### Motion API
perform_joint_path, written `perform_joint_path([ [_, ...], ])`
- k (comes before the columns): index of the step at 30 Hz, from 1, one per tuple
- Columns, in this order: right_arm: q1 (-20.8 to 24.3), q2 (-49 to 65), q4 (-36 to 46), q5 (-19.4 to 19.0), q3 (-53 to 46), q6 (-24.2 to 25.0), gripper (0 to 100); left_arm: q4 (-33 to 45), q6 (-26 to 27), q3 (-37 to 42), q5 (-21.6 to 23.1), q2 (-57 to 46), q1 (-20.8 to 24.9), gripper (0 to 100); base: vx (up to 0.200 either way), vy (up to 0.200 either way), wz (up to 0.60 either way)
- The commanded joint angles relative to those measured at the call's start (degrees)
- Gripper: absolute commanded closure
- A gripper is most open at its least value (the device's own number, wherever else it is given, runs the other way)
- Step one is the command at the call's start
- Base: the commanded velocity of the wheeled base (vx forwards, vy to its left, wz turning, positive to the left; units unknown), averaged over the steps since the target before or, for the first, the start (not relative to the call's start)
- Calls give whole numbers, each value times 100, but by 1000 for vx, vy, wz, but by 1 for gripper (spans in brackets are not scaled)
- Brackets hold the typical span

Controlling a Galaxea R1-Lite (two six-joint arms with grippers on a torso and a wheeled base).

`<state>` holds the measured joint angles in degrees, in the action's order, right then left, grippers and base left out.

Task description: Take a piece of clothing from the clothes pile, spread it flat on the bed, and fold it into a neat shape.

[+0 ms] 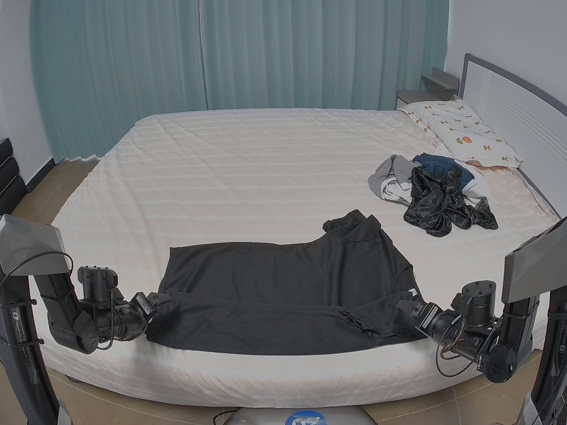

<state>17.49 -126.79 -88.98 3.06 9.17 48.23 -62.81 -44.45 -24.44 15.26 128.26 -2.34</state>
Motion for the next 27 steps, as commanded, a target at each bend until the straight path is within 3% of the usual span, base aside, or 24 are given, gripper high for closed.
perform_joint_path([
  [1, -334, 23, -49, -244, 199, -85, 0, -4, -3, -8, -6, 6, -3, 0, 0, 0, 0],
  [15, -677, -1119, 39, -1246, 1386, -454, 0, -4, -3, -8, -6, 6, -3, 0, 0, 0, 0],
  [24, -765, -1322, 30, -1290, 1562, -595, 0, -4, 6, -8, -15, 6, 6, 0, 0, 0, 0],
  [25, -774, -1330, 21, -1290, 1571, -604, 100, -4, 6, -8, -15, 6, 6, 0, 0, 0, 0],
  [27, -835, -1365, 3, -1290, 1597, -604, 100, -4, 6, -8, -15, 6, 6, 0, 0, 0, 0],
])
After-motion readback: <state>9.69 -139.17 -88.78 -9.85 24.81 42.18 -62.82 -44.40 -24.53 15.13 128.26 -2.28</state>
